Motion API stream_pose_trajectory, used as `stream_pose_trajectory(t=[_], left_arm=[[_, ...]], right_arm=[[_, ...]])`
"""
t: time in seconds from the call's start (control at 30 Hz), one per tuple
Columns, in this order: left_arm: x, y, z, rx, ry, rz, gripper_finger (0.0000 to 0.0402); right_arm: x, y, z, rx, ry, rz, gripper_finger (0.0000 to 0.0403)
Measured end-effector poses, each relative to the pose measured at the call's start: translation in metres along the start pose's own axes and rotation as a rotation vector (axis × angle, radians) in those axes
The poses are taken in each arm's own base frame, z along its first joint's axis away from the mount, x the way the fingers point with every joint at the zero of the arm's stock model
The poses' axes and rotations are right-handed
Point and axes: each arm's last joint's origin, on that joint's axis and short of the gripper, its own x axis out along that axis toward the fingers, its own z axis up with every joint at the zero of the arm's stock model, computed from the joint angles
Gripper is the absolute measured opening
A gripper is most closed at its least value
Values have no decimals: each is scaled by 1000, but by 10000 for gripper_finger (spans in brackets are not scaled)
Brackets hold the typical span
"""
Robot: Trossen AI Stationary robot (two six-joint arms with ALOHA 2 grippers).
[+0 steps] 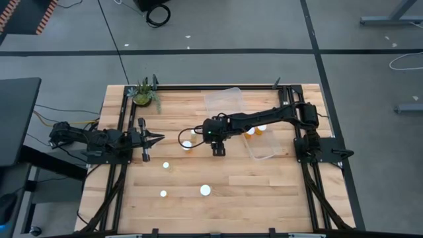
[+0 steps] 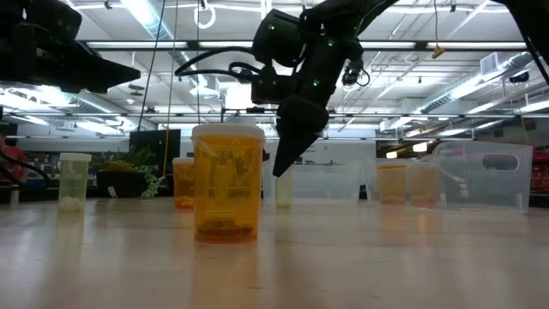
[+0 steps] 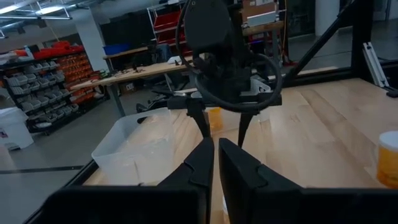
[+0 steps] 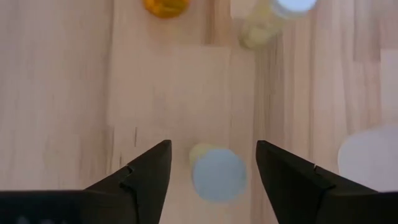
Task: Pick and place medicine bottles into bin by pill shape (circle, oval)
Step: Put the top right small yellow pill bottle into the top transparent bin
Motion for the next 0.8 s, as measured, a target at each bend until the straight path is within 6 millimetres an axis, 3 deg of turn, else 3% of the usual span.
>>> stream_pose_trajectory(t=[0.47,0.8], left_arm=[[0,0,0,0,0,0,38],[0,0,0,0,0,0,28]], right_arm=[[0,0,-3,5,34,1,170],[-27,-14,-4,48,23,-24,134]])
